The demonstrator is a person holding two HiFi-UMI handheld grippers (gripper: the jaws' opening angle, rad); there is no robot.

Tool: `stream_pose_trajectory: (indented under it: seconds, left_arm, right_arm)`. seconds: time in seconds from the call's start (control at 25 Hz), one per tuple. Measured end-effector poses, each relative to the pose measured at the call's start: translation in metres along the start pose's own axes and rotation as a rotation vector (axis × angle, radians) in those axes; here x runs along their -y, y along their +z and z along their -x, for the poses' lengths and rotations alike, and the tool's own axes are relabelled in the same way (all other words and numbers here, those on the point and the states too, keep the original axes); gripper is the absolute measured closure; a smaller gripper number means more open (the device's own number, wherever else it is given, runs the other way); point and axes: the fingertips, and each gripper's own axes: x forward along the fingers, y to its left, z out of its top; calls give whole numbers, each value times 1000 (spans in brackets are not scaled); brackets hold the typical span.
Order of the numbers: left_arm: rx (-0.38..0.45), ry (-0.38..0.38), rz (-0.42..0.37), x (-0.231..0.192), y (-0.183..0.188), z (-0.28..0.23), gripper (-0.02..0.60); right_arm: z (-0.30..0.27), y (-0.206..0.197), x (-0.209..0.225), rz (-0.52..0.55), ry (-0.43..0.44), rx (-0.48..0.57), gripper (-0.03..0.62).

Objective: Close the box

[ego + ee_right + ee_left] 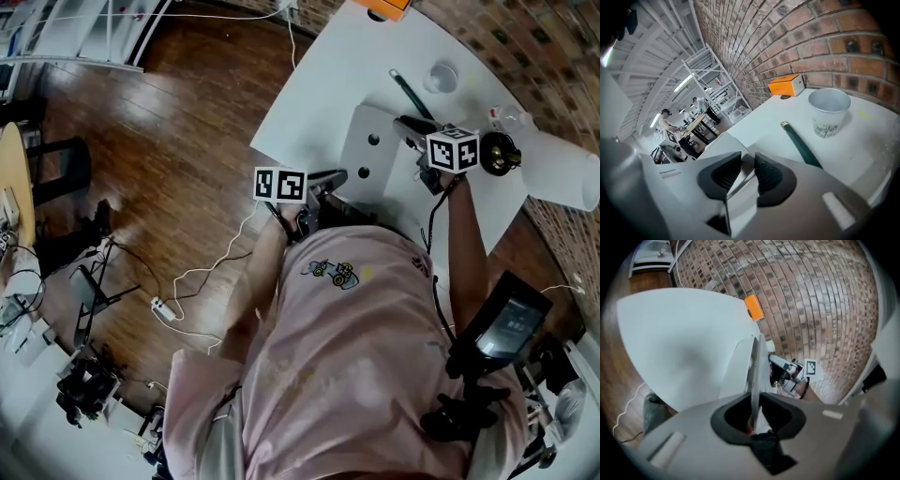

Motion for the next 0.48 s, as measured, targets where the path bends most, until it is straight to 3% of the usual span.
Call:
stream_pose_trajectory:
  seconds: [0.08, 0.16, 0.28, 0.48]
  left_arm:
    - [11, 51, -37, -4, 5, 4, 502]
    - [10, 109, -127, -4, 8, 11, 494]
    - [-36, 125, -293, 7, 3, 16, 304]
    - [-111, 148, -483, 18, -5, 10, 301]
  right_arm:
    - [1, -1, -1, -1, -4, -4, 503]
    - [1, -7, -4, 37, -16, -33, 507]
    - [1, -15, -5, 107, -53, -57, 556]
    - [7, -17, -6, 42, -40, -3, 563]
